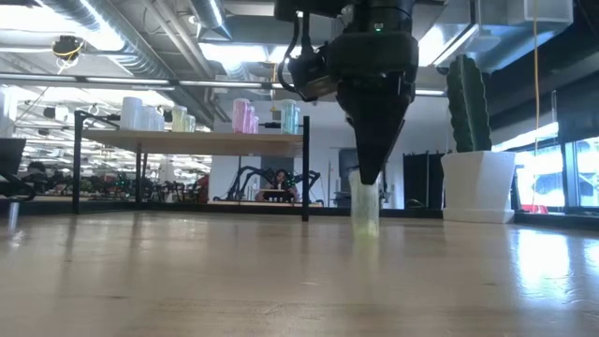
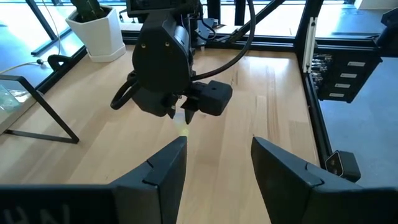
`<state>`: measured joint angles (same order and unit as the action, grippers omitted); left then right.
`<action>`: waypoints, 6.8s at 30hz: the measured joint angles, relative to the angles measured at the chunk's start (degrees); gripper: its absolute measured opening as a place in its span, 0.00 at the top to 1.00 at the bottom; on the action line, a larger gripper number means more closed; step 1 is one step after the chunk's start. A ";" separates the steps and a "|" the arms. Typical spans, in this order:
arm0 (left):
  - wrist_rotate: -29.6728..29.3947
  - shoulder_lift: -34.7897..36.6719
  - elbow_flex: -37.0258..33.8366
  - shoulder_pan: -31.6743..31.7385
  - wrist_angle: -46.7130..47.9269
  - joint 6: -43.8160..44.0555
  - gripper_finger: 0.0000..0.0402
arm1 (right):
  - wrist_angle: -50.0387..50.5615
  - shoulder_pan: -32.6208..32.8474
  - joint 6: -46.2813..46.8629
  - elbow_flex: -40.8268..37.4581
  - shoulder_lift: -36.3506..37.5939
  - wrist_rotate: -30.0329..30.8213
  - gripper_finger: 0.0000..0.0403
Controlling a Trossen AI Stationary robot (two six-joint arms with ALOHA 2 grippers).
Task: Pick and place medicine bottles onto shelf by color
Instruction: Put the yellow pill bottle on the shelf and align it with the other yellow pill bottles
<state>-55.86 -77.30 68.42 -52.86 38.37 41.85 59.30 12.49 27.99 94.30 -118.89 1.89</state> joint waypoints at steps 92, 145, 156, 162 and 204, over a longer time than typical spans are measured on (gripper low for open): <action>31.58 -29.35 0.00 35.34 -35.00 -21.46 0.57 | 16.62 23.37 1.67 12.13 26.32 31.45 0.52; 36.85 -35.08 0.02 39.34 -40.67 -24.50 0.28 | 15.13 23.37 1.53 12.13 26.27 28.39 0.52; 38.27 -36.00 -0.04 39.79 -41.14 -23.94 0.37 | 15.01 23.37 1.54 12.13 26.27 28.03 0.52; 38.21 -36.26 0.04 39.77 -41.52 -24.00 0.39 | 15.02 23.37 1.54 12.13 26.27 28.00 0.52; 36.92 -27.96 0.00 35.72 -34.81 -19.37 0.72 | 13.69 23.37 1.55 12.13 26.27 28.00 0.52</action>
<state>-18.93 -105.26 68.42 -17.13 3.56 22.48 72.99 35.86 29.54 106.43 -92.62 29.89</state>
